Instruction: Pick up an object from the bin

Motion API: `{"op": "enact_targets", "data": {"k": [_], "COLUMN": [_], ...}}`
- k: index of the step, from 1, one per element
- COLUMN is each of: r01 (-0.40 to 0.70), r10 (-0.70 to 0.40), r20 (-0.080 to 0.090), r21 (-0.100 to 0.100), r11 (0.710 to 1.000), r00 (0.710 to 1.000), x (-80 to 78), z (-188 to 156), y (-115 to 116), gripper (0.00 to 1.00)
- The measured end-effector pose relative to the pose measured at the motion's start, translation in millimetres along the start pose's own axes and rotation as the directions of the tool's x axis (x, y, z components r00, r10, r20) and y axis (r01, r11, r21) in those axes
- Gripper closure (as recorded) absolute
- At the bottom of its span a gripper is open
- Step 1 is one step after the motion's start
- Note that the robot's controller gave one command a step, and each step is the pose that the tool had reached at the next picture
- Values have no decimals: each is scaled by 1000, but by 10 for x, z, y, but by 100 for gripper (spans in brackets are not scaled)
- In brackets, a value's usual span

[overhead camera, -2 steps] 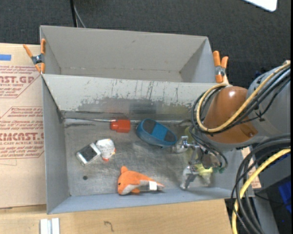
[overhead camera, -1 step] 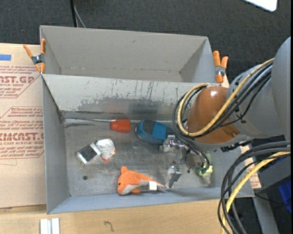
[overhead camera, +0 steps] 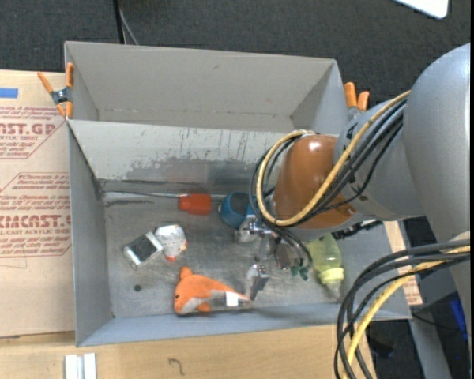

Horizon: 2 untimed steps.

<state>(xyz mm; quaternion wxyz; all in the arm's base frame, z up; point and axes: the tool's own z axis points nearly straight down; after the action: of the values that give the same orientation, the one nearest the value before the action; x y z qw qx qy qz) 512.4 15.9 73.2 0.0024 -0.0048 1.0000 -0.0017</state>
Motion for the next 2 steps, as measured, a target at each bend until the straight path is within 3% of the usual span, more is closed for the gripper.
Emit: {"op": "enact_targets", "data": {"k": [2], "r01": [5], "r10": [-5], "r20": [-4], "r21": [-4], "r11": [1000], "r00": [1000], "x": [3], "z": [-99], "y": [123], "gripper": [0]}}
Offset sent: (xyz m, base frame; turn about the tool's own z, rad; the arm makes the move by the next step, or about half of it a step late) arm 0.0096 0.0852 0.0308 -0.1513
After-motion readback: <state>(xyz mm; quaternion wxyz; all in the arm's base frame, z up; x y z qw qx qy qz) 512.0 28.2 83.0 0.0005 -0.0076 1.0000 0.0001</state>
